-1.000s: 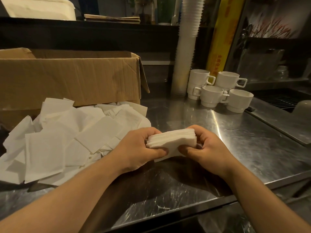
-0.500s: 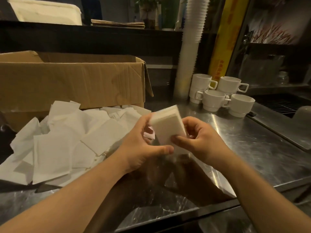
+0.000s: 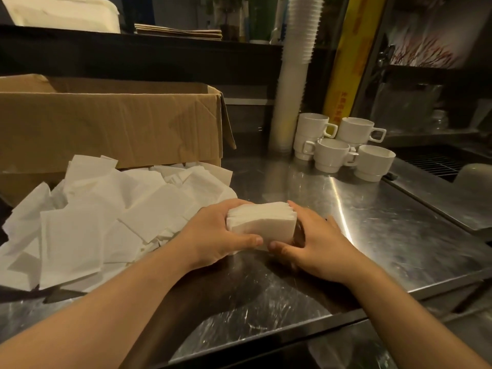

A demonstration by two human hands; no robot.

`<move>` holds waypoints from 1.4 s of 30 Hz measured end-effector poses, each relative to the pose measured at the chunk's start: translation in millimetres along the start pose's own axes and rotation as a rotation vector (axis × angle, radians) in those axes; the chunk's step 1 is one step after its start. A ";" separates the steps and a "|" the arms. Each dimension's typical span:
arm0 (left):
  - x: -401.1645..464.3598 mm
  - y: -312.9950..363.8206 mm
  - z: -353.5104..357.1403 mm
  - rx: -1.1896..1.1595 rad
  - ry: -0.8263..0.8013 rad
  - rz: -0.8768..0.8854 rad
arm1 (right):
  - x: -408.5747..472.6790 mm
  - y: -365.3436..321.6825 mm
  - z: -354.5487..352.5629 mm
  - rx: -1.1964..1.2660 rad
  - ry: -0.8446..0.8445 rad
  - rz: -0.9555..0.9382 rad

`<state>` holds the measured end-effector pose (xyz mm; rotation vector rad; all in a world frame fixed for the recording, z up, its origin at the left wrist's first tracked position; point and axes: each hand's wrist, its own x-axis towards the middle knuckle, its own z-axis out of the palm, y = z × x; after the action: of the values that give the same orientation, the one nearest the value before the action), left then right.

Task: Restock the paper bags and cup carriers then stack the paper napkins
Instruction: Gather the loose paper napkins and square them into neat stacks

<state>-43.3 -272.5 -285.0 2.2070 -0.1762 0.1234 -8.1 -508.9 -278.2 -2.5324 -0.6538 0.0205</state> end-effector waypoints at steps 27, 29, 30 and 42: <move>-2.6 0.1 -1.0 -0.097 -0.031 0.062 | -3.5 -0.1 -3.2 0.600 0.025 -0.048; -2.5 -0.3 -0.7 -0.097 -0.053 0.060 | -3.4 1.1 -2.9 0.592 0.009 -0.050; -2.8 -0.2 -0.4 -0.103 -0.058 0.063 | -3.6 1.2 -2.8 0.595 0.002 -0.054; -4.5 2.0 -0.6 -0.177 -0.079 0.090 | -7.2 0.3 -5.3 0.618 -0.047 -0.118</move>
<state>-48.1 -272.9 -283.8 2.0294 -0.3185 0.0673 -13.5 -514.9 -274.5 -1.9026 -0.6877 0.2086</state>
